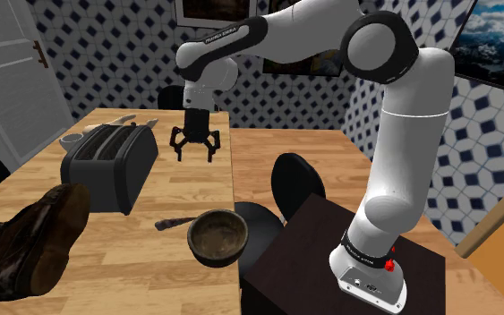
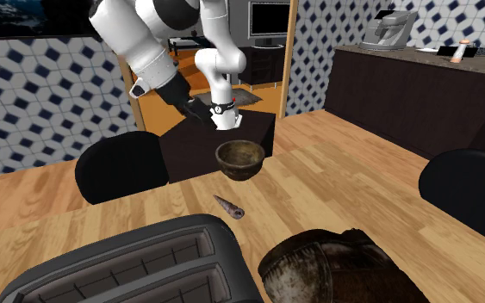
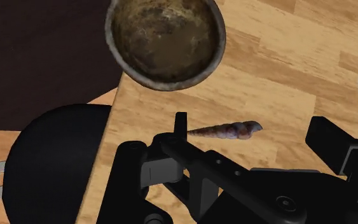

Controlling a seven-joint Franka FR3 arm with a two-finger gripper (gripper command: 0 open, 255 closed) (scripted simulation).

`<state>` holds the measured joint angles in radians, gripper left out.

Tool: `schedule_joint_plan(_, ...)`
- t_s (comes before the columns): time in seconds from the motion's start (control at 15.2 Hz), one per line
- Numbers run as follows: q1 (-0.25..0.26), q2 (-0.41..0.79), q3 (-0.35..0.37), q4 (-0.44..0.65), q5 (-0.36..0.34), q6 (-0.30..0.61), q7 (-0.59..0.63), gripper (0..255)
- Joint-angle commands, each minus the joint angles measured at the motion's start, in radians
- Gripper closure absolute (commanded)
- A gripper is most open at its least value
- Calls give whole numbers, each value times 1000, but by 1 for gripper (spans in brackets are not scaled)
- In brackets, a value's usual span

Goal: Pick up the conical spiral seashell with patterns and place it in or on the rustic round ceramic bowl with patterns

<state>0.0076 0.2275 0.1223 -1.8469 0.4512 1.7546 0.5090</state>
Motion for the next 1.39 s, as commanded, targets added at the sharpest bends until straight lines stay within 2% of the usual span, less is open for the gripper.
schedule_joint_plan(0.0, 1, 85, 4, 52, 46, 4, 40, 0)
schedule_joint_plan(0.99, -7, 691, 67, 467, 376, 37, 310, 0)
schedule_joint_plan(1.06, -7, 723, 73, 492, 391, 39, 325, 0)
schedule_joint_plan(1.32, 13, 728, 82, 470, 403, 77, 317, 0)
